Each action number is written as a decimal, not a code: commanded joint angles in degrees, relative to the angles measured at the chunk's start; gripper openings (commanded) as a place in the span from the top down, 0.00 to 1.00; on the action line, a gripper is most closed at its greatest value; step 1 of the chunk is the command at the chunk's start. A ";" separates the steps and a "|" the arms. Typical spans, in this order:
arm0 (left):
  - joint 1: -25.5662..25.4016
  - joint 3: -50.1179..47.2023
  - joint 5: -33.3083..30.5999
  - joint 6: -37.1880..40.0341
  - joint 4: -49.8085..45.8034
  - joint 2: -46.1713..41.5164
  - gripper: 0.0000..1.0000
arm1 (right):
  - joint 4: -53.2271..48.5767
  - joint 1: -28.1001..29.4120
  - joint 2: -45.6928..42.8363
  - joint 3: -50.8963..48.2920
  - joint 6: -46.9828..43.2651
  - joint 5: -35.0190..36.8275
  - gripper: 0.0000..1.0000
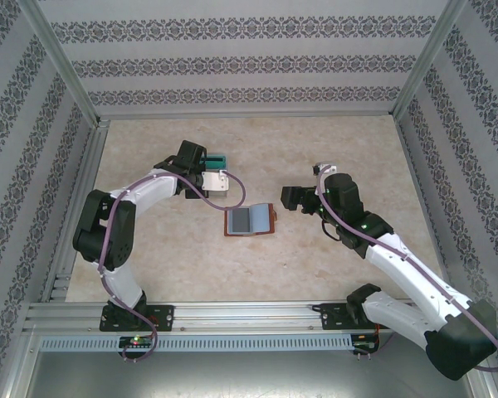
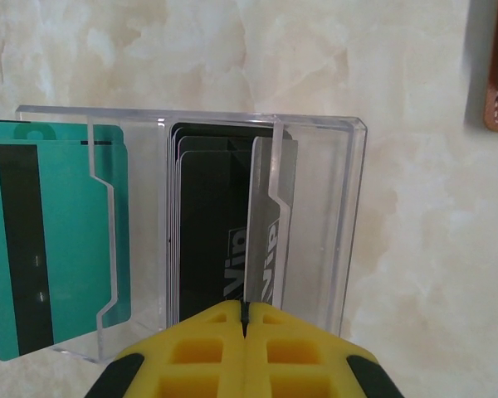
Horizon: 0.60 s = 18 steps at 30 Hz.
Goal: Take the credit cards out of the card holder
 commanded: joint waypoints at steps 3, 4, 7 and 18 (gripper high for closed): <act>0.79 0.46 -0.89 -1.76 2.44 1.13 1.00 | 0.65 -0.50 0.63 1.66 -0.66 1.16 0.02; 0.79 0.37 -1.10 -1.71 2.80 1.21 1.00 | 0.71 -0.50 0.74 1.75 -0.64 1.13 0.02; 0.79 0.28 -1.33 -1.72 2.88 1.71 1.00 | 0.73 -0.50 1.17 1.92 -0.64 0.92 0.02; 0.79 1.49 -0.71 -2.95 1.85 2.61 0.82 | 0.74 -0.76 1.75 2.01 -0.73 0.68 0.02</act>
